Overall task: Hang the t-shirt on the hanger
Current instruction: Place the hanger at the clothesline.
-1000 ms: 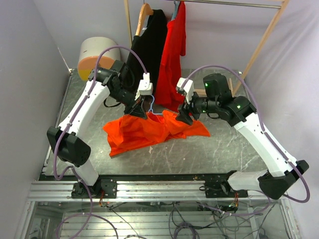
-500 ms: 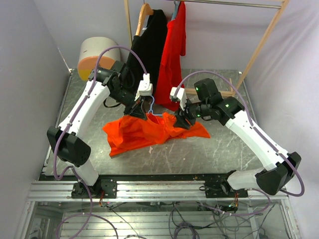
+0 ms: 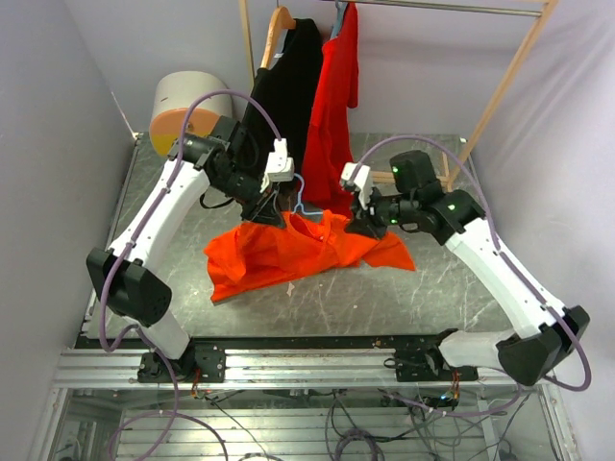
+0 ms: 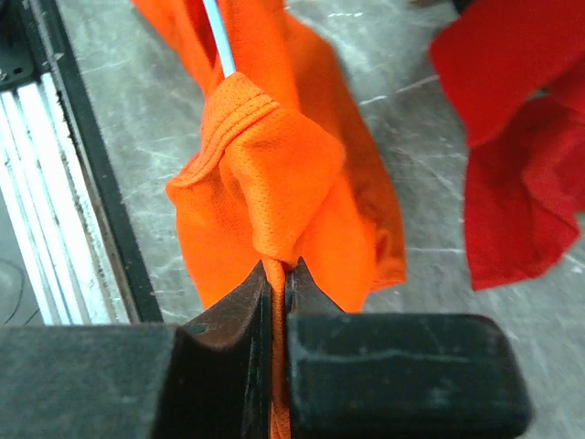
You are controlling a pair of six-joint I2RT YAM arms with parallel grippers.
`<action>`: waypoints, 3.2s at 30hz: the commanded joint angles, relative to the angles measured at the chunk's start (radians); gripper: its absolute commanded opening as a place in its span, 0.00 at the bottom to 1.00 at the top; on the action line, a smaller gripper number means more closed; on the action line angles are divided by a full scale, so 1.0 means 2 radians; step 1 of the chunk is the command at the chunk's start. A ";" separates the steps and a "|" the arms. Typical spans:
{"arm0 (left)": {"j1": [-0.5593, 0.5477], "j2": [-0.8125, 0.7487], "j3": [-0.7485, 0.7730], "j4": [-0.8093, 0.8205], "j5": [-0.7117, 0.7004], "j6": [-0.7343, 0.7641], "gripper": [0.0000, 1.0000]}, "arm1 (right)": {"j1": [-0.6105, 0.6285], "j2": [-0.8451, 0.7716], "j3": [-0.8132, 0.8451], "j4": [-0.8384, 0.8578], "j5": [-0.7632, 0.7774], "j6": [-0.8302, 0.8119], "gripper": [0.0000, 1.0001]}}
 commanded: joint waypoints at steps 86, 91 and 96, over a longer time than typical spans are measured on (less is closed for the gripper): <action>0.080 -0.004 0.076 -0.051 0.093 0.064 0.07 | -0.164 -0.011 0.092 0.038 -0.236 0.060 0.71; 0.080 -0.005 0.072 -0.051 0.091 0.066 0.07 | -0.192 -0.011 0.063 0.042 -0.299 0.056 0.71; 0.080 -0.006 0.070 -0.051 0.091 0.067 0.07 | -0.193 -0.003 0.046 0.040 -0.307 0.046 0.71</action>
